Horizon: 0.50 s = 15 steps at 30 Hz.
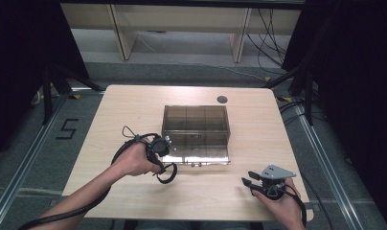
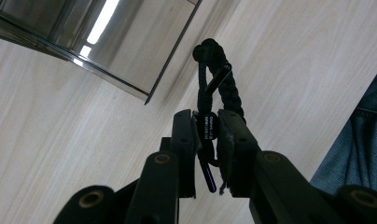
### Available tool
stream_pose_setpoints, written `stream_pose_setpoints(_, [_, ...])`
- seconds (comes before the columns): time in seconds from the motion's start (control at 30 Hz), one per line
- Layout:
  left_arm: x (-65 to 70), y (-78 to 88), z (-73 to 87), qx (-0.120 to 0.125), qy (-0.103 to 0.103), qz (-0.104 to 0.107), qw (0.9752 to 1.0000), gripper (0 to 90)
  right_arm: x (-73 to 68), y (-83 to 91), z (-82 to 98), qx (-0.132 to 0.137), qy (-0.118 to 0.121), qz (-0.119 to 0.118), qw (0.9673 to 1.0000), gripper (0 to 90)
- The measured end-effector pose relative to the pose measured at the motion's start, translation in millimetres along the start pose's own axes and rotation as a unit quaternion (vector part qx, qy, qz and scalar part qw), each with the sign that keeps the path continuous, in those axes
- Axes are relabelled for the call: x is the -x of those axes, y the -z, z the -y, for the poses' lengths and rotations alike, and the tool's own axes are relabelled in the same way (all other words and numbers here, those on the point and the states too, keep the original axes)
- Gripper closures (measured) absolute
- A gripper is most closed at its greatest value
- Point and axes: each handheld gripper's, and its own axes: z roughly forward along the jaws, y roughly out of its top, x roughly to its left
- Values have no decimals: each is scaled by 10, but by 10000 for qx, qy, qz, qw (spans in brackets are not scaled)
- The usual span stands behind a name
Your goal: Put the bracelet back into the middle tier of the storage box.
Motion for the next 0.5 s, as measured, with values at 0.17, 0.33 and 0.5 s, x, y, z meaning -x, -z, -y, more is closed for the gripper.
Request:
stream_pose_setpoints(0.17, [10, 17, -24, 102, 93, -18, 9999, 769, 30, 0, -1, 84, 140, 45, 9999, 606])
stream_pose_setpoints(0.33, [-2, 41, -55, 116, 41, -22, 9999, 769, 26, -4, 1, 63, 113, 18, 9999, 605])
stream_pose_setpoints(0.5, [-15, 65, -91, 112, -34, -13, 9999, 769, 30, -5, 2, 63, 127, 9, 9999, 603])
